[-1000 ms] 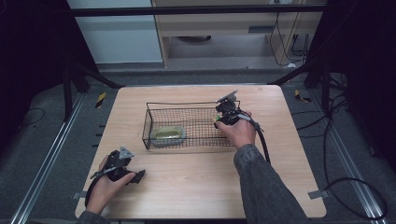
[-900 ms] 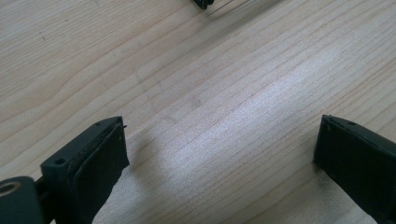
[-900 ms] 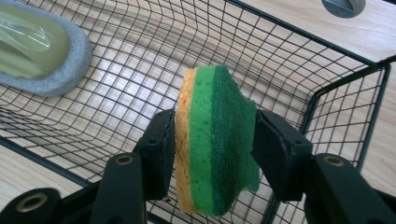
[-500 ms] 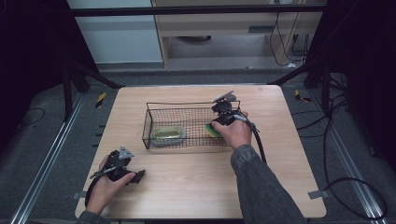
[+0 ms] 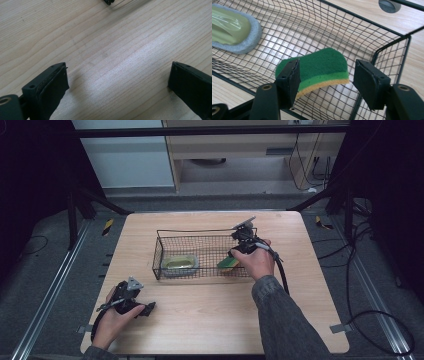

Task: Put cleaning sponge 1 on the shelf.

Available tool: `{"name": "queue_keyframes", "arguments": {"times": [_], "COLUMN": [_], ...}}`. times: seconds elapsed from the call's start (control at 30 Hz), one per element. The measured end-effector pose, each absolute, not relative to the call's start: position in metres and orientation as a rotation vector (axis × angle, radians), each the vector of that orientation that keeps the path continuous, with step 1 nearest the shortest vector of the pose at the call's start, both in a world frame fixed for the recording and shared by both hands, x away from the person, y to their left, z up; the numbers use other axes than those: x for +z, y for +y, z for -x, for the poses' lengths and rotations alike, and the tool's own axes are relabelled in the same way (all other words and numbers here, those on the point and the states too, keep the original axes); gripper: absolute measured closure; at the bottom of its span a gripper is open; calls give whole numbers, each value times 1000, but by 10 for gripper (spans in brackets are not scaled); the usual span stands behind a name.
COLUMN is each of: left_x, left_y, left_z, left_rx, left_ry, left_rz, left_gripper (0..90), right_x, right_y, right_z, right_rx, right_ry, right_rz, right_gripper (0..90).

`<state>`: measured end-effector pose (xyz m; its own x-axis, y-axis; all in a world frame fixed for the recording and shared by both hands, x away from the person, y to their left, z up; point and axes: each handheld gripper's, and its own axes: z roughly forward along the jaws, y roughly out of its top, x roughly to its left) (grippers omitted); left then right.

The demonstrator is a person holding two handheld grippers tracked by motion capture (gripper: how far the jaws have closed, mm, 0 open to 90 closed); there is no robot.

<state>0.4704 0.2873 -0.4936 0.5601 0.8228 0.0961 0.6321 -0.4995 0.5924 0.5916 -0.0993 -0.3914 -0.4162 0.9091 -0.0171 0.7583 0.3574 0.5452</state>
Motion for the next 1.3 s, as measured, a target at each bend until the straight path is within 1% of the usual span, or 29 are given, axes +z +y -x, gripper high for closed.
{"name": "queue_keyframes", "arguments": {"times": [0.13, 0.5, 0.67, 0.8, 1.3], "left_x": [-494, -494, -496, -497, -500], "left_y": [287, 288, 291, 294, 298], "left_z": [-470, -471, -471, -473, -473], "left_rx": [508, 501, 471, 415, 431], "left_ry": [1169, 1183, 1194, 1189, 1157], "left_rz": [-2295, -2288, -2274, -2267, -2235], "left_gripper": [16, 5, 0, 0, 0], "right_x": [-391, -389, -385, -382, -379], "right_y": [-105, -118, -124, -130, -161], "right_z": [-590, -584, -581, -578, -567], "right_rx": [675, 728, 769, 799, 835], "right_ry": [2301, 2249, 2224, 2204, 2132], "right_rz": [-1473, -1442, -1437, -1429, -1415], "right_gripper": [353, 184, 126, 88, 70]}}
